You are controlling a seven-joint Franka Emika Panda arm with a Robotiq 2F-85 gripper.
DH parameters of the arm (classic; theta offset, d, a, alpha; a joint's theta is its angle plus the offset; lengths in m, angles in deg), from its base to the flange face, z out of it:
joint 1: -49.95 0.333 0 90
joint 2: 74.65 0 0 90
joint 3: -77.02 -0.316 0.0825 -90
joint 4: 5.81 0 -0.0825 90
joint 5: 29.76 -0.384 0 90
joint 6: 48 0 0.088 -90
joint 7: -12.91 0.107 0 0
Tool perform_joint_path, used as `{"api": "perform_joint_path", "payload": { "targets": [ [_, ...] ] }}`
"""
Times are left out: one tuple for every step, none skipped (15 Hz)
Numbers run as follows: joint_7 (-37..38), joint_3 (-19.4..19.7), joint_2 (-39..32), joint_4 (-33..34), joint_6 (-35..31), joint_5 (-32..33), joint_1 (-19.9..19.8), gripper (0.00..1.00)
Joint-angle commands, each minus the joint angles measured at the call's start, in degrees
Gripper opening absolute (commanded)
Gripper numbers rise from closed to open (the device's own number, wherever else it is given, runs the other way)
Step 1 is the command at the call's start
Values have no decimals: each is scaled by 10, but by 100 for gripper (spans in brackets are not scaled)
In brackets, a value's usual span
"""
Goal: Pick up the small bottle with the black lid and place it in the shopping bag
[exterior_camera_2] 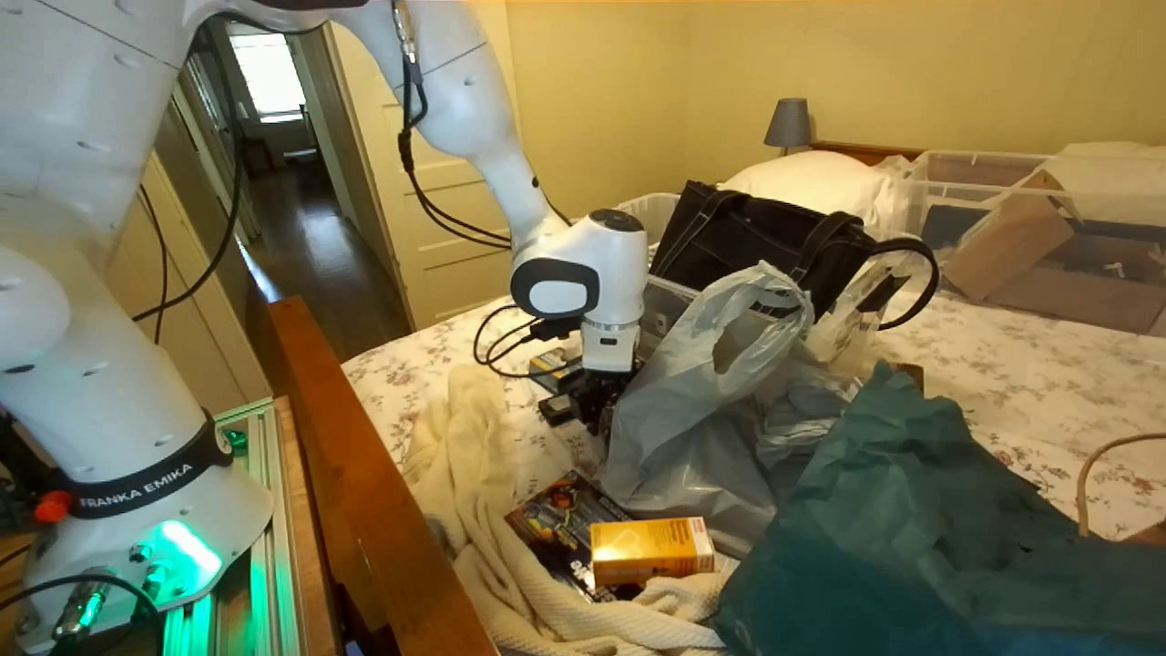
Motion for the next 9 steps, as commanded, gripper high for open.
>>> {"api": "perform_joint_path", "payload": {
  "targets": [
    [28, 5, -34, 37, 16, 20, 5, 31],
    [32, 3, -37, 41, 24, 20, 4, 26],
    [31, 2, -38, 43, 29, 20, 2, 25],
    [31, 2, -36, 44, 37, 23, 2, 24],
    [28, 0, -30, 42, 44, 23, 0, 23],
    [23, -3, -25, 39, 48, 24, -2, 22],
    [16, -5, -14, 30, 53, 25, -4, 22],
    [5, -9, 0, 17, 50, 25, -7, 22],
    [-3, -10, 11, 6, 53, 28, -7, 21]
  ]
}}
